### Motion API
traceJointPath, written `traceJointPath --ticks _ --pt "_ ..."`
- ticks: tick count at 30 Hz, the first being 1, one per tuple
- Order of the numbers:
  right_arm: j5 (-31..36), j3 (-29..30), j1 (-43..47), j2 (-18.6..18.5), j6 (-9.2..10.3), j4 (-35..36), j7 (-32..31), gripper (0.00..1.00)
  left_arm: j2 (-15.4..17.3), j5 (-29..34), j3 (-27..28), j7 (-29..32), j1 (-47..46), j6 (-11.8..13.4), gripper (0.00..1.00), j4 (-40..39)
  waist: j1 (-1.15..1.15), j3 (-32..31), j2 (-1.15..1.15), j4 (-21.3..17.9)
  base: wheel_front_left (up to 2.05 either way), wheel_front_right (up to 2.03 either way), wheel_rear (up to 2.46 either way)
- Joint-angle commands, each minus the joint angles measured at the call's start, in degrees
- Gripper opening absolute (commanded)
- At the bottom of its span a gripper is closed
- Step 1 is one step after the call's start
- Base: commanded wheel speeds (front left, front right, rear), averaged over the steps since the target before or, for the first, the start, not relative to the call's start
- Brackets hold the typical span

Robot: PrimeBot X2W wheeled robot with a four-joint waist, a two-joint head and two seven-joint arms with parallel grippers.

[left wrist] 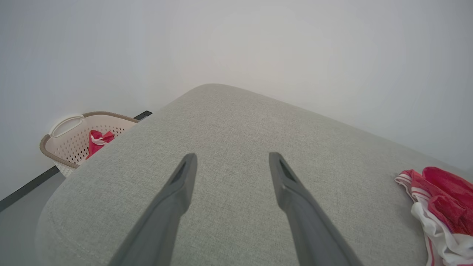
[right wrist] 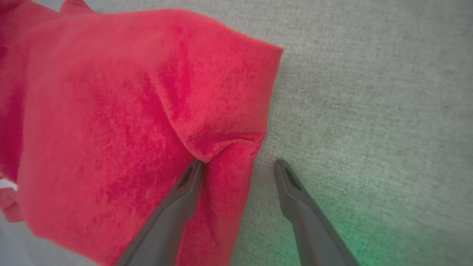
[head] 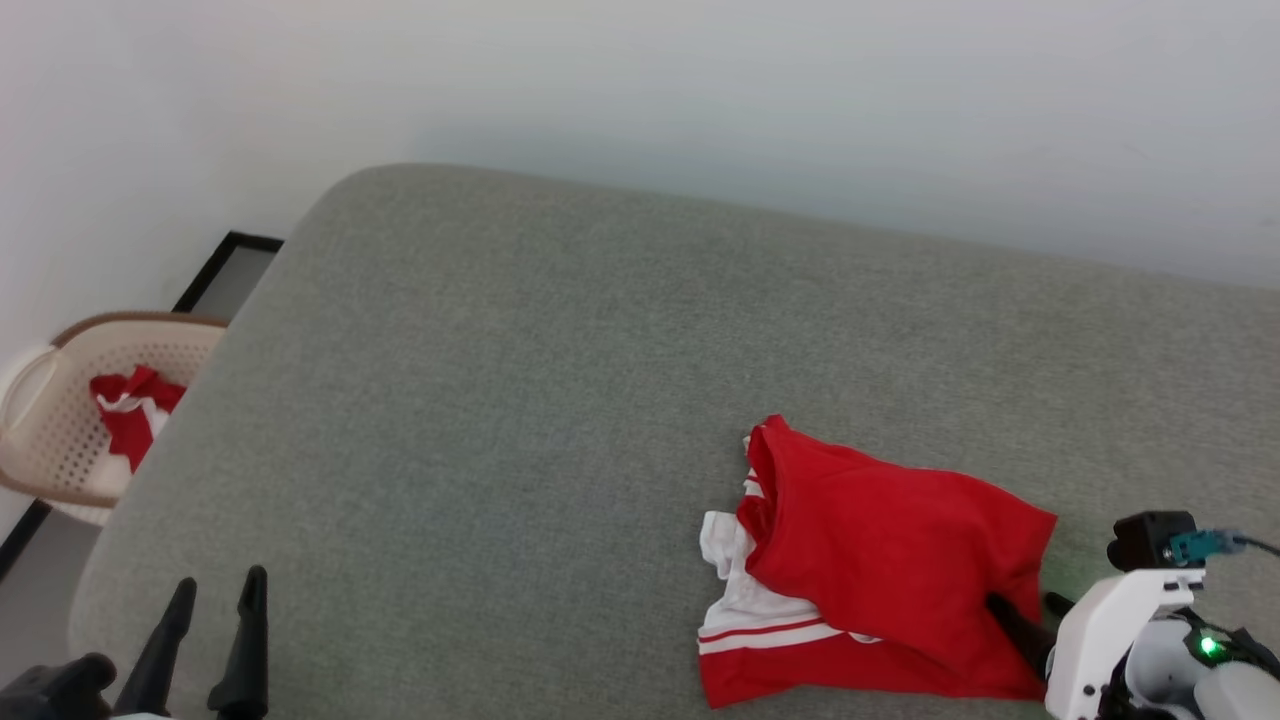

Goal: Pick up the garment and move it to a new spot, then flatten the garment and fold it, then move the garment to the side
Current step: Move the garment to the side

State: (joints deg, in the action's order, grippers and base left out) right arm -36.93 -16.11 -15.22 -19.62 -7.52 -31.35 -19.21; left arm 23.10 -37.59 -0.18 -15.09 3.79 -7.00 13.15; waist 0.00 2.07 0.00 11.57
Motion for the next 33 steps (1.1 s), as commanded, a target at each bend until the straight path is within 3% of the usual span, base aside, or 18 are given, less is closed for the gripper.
traceJointPath --ticks 1,5,6,7,20,33 --pt "-0.33 -0.23 -0.09 0.59 0.07 -0.87 -1.46 1.0 -0.21 0.0 -0.09 -0.03 -0.64 -0.09 1.0 0.03 0.0 1.26 0.0 1.22 0.0 0.0 0.0" --pt "-0.43 -0.88 -0.06 2.39 0.07 -3.2 -7.34 1.0 -0.66 -0.06 -0.35 -0.03 -1.41 -0.26 1.0 0.51 0.0 1.79 0.0 1.75 0.0 0.0 0.0" --pt "-0.65 -1.34 -0.28 2.62 0.06 -3.02 -8.25 0.08 -0.69 -0.01 -0.46 -0.03 -1.51 -0.28 1.0 0.66 0.0 1.9 0.0 1.85 0.0 0.0 0.0" --pt "-1.08 -1.24 -0.51 2.79 0.03 -3.09 -9.29 0.0 -0.76 0.01 -0.56 -0.02 -1.69 -0.31 1.0 0.78 0.0 1.98 0.0 1.91 0.0 0.0 0.0" --pt "1.42 -0.5 -6.84 -4.23 0.09 5.72 -12.97 0.0 0.13 0.64 -2.9 -0.03 -5.5 -0.47 1.0 -0.07 0.0 3.68 0.0 -0.51 0.0 0.0 0.0" --pt "2.79 -1.42 -14.52 -9.95 0.09 13.84 -17.28 0.0 3.62 -0.22 -10.11 -0.02 -16.47 -0.52 1.0 -1.4 0.0 9.52 0.0 -11.53 0.0 0.0 0.0"
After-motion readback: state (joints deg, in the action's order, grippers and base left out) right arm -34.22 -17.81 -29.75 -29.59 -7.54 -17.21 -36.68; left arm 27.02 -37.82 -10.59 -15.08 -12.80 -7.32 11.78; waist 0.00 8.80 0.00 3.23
